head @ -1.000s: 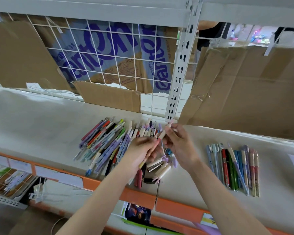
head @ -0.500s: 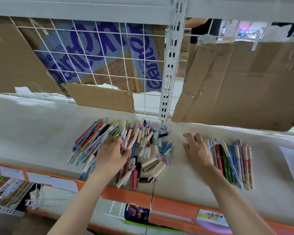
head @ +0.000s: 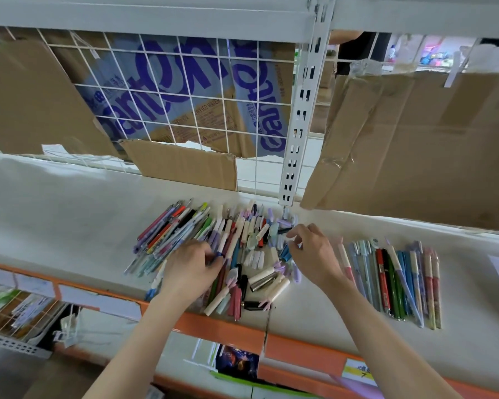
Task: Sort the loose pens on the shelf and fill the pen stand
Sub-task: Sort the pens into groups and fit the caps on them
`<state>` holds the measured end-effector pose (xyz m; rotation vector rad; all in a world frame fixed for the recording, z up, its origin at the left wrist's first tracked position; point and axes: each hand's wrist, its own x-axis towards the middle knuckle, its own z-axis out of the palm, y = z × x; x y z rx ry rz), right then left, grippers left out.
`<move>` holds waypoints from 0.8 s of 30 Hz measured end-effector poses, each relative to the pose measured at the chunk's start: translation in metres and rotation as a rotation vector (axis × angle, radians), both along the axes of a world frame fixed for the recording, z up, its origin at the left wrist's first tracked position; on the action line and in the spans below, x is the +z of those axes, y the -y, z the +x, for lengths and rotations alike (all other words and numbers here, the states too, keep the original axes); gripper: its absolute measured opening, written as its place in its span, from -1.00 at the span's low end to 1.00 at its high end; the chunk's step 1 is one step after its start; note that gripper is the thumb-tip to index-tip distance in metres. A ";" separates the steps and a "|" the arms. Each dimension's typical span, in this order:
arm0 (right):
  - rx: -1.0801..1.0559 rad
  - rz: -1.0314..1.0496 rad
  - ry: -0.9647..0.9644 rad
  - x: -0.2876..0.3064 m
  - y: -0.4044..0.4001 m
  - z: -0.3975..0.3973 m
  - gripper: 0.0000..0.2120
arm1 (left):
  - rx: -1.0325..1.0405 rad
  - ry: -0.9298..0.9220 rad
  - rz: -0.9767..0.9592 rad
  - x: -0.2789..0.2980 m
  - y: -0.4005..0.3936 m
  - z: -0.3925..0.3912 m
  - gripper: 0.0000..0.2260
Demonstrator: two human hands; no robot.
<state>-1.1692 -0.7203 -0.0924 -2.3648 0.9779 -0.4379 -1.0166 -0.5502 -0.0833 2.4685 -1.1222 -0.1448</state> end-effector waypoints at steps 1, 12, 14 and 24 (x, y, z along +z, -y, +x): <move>0.001 0.025 0.020 0.000 0.000 0.001 -0.82 | -0.001 -0.019 -0.027 -0.001 -0.001 0.001 -0.79; -0.019 0.045 0.003 0.000 0.011 -0.005 -0.74 | -0.039 -0.304 -0.217 0.009 0.000 -0.005 -0.86; 0.005 0.039 -0.043 0.000 0.012 -0.007 -0.75 | -0.061 -0.389 -0.247 0.009 0.002 -0.008 -0.83; 0.005 0.053 -0.166 0.005 0.013 -0.011 -0.76 | 0.056 -0.847 -0.323 0.007 0.007 -0.015 -0.76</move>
